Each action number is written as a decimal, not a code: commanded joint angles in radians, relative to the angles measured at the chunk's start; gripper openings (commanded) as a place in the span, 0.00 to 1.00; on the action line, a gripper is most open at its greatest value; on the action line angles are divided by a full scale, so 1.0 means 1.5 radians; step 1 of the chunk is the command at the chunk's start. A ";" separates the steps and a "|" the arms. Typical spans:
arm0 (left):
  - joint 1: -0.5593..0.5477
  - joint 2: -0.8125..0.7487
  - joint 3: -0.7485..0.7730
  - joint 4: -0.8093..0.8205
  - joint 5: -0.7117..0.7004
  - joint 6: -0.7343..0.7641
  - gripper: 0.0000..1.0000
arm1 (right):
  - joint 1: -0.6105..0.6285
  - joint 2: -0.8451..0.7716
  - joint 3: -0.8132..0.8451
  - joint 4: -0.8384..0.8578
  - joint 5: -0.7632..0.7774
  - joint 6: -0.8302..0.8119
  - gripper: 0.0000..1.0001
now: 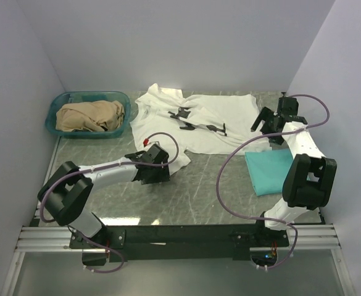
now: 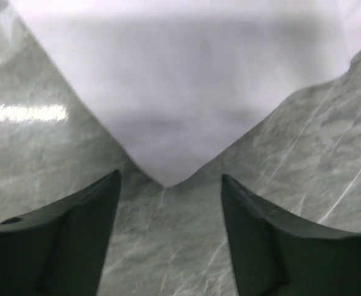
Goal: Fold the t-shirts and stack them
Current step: Flatten the tshirt out
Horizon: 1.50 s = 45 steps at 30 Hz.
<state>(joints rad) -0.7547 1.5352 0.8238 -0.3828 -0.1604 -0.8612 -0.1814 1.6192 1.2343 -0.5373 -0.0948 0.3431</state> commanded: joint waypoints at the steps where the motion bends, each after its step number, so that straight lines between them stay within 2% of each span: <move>1: -0.005 0.048 0.043 0.009 -0.033 -0.004 0.68 | 0.000 -0.041 -0.004 0.021 0.004 -0.005 0.98; 2: -0.005 0.057 0.055 -0.002 -0.044 -0.007 0.57 | 0.000 -0.042 -0.003 0.020 0.005 -0.007 0.98; 4: -0.004 0.079 0.066 -0.018 -0.075 -0.007 0.45 | -0.001 -0.041 -0.003 0.020 0.008 -0.009 0.98; 5: -0.004 0.085 0.073 -0.025 -0.090 -0.012 0.27 | -0.001 -0.039 -0.002 0.020 0.007 -0.009 0.98; 8: -0.002 0.106 0.105 -0.045 -0.142 -0.024 0.01 | 0.000 -0.034 -0.003 0.022 -0.006 -0.020 0.98; 13: 0.032 0.129 0.185 -0.089 -0.237 -0.026 0.01 | 0.019 -0.027 0.001 0.015 -0.010 -0.054 0.98; 19: 0.134 0.130 0.282 -0.074 -0.217 0.019 0.01 | 0.093 0.026 0.038 -0.031 0.035 -0.103 0.98; 23: 0.145 0.112 0.335 -0.050 -0.198 0.076 0.01 | 0.170 0.045 0.047 -0.059 0.091 -0.132 0.98; 27: 0.182 0.119 0.397 -0.074 -0.195 0.082 0.01 | 0.234 0.056 0.031 -0.062 0.085 -0.127 0.98; 31: 0.217 0.117 0.437 -0.084 -0.193 0.088 0.01 | 0.255 0.073 0.014 -0.041 0.049 -0.119 0.98; 38: 0.240 0.060 0.417 -0.086 -0.207 0.089 0.01 | 0.275 0.142 0.039 -0.024 0.052 -0.098 0.97; 45: 0.260 -0.011 0.325 -0.095 -0.235 0.061 0.01 | 0.299 0.175 0.053 -0.016 0.053 -0.080 0.97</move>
<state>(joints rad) -0.3866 1.5898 1.3552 -0.5144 -0.4538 -0.7494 0.2466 1.8877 1.2644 -0.5911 -0.0196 0.2031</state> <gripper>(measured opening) 0.023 0.975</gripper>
